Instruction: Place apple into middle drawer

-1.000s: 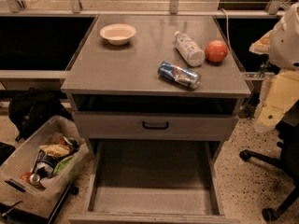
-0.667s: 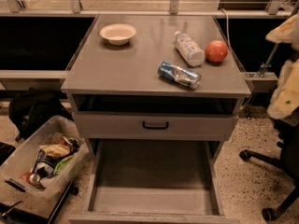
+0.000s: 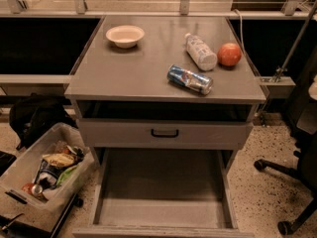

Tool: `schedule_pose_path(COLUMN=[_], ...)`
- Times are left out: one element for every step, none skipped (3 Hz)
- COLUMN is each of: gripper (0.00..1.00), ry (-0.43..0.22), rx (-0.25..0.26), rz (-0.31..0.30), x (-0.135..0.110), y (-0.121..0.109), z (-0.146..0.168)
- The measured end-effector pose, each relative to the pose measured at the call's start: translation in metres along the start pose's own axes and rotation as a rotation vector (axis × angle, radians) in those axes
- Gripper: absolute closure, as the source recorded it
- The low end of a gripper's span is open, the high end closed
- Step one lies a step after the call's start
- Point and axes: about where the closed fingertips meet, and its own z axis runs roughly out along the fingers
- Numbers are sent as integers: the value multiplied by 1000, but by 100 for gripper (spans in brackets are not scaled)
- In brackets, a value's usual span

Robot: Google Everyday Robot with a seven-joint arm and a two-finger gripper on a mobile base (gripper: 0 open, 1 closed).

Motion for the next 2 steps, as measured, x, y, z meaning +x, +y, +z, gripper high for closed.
schedule_pose_path(gripper=[0,0], ry=[-17,-95], rx=[11,68], rz=[18,48], x=[3,41], y=[-9,-42], z=[-6,-17])
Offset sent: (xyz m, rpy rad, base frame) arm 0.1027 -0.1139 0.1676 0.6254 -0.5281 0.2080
